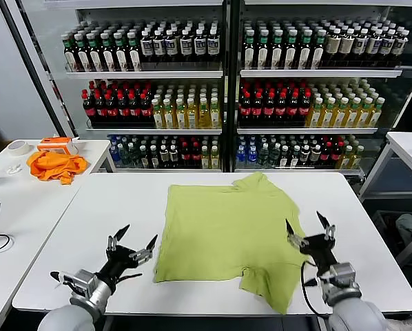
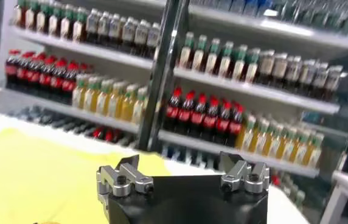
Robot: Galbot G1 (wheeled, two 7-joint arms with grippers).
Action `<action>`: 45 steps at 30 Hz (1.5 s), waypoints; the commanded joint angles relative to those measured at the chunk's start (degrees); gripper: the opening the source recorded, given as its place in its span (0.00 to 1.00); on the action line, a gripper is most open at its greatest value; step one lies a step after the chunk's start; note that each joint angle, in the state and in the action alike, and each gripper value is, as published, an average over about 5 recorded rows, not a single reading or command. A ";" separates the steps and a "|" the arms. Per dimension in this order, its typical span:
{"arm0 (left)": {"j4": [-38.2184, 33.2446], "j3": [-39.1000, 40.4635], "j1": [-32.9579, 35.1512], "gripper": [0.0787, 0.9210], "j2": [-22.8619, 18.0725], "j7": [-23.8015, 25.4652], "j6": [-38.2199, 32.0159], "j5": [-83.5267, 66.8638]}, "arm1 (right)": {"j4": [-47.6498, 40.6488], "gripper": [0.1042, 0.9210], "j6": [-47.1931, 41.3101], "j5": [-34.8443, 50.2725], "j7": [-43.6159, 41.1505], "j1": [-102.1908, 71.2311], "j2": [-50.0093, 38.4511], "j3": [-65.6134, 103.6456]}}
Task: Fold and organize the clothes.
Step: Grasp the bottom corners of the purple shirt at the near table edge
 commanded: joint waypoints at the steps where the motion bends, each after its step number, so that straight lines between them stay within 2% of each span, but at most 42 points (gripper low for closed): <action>1: -4.44 0.02 3.47 0.88 0.89 -2.43 8.73 -4.83 | 3.70 0.88 -0.52 3.84 -2.05 -7.77 -2.51 1.86; 10: -2.06 4.13 3.30 0.88 -0.39 -5.07 12.40 -2.57 | 1.90 0.88 -1.73 -0.85 1.87 -10.07 -1.41 -3.04; 19: 0.59 6.98 0.39 0.88 -1.57 -7.61 11.55 -5.17 | 0.87 0.88 -2.98 2.63 4.97 -7.48 -1.07 -3.98; 25: 4.22 8.85 -1.46 0.88 -2.60 -9.60 7.12 -5.03 | -1.04 0.88 -4.34 2.95 7.83 -5.02 0.30 -6.72; 28: 4.27 9.14 -1.83 0.88 -2.70 -9.98 7.23 -5.18 | -0.71 0.87 -4.77 3.27 8.18 -4.36 0.45 -7.43; 31: 4.49 9.23 -2.41 0.88 -2.85 -10.03 7.80 -4.31 | -0.58 0.81 -6.02 4.91 8.89 -3.58 0.37 -7.93; 34: 4.92 9.01 -2.31 0.82 -2.87 -9.61 8.10 -3.10 | -0.46 0.71 -8.35 8.61 9.12 -3.10 0.48 -8.28; 45: 4.06 9.03 -0.48 0.46 -2.71 -8.57 9.45 -2.77 | -0.24 0.31 -9.84 9.98 9.82 -2.60 0.32 -9.55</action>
